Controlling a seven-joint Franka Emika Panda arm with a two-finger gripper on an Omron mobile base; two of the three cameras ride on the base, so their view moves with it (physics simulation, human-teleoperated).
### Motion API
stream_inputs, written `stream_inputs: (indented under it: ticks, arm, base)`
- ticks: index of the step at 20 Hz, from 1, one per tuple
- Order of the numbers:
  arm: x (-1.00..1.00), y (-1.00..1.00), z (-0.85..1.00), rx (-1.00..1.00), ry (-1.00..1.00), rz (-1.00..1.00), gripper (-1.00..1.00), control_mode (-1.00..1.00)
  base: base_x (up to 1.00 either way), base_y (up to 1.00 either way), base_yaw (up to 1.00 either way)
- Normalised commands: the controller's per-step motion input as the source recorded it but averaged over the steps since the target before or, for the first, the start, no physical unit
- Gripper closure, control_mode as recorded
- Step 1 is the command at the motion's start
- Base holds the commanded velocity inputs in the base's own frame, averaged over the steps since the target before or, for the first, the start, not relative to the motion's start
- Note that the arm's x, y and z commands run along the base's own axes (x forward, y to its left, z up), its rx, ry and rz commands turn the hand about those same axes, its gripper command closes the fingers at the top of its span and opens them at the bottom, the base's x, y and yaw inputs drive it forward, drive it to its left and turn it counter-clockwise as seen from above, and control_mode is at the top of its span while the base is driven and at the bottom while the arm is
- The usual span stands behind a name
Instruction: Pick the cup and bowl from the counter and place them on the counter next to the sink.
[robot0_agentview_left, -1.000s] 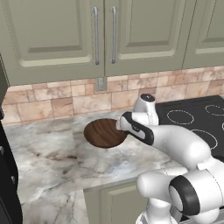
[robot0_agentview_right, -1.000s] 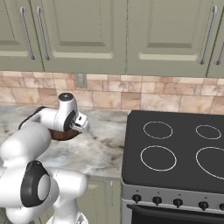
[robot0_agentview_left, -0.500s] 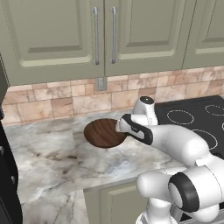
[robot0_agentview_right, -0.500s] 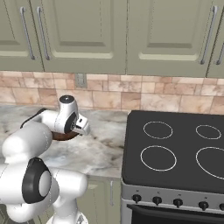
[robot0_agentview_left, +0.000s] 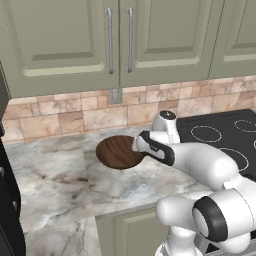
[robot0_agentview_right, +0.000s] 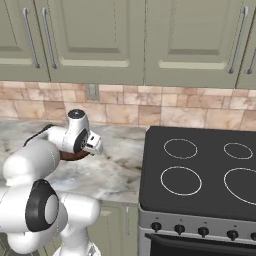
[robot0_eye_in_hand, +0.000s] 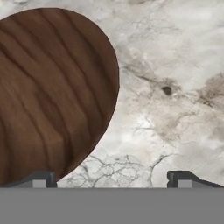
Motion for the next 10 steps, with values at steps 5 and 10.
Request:
stream_inputs:
  ticks: [5,10]
  arm:
    - [0.06,0.00,-0.27,0.00,0.00,0.00,-1.00,-1.00]
    - [0.06,0.01,-0.18,0.00,0.00,0.00,-1.00,-1.00]
  base:
    - [0.00,0.00,0.00]
    - [0.00,0.00,0.00]
